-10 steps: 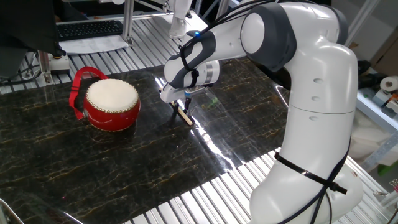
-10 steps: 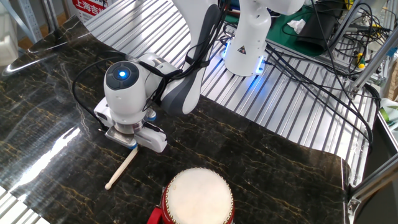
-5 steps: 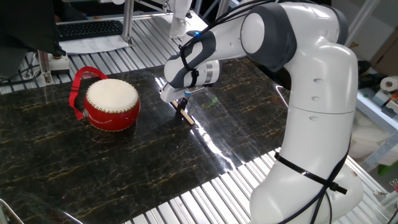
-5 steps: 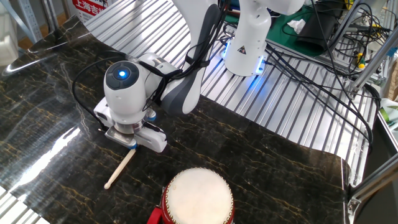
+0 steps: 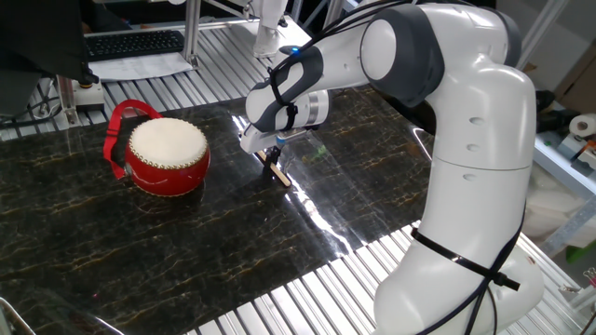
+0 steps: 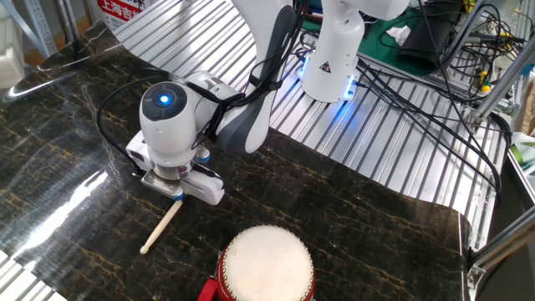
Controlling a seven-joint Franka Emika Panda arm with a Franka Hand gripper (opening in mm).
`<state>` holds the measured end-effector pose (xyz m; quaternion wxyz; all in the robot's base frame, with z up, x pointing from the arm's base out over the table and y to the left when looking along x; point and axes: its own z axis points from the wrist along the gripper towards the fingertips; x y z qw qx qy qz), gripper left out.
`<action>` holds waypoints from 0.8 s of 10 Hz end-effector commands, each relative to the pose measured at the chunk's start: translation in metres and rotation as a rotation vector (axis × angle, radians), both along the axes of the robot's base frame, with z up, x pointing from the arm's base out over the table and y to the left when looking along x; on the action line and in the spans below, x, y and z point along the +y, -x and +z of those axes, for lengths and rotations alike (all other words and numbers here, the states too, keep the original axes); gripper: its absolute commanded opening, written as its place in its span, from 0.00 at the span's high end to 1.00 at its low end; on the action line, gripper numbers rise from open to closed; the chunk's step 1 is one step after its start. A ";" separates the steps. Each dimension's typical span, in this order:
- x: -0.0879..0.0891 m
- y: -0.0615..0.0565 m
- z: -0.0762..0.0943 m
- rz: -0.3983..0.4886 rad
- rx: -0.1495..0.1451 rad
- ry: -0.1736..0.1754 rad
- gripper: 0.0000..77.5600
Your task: Play the drum
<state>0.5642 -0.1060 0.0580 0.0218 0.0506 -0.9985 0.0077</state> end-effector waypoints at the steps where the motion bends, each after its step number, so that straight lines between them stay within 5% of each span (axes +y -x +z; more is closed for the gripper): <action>1: 0.013 -0.004 0.053 -0.014 0.062 -0.006 0.99; 7: 0.026 0.008 0.088 -0.040 0.099 0.000 0.99; 8: 0.038 0.016 0.112 -0.066 0.112 0.011 0.99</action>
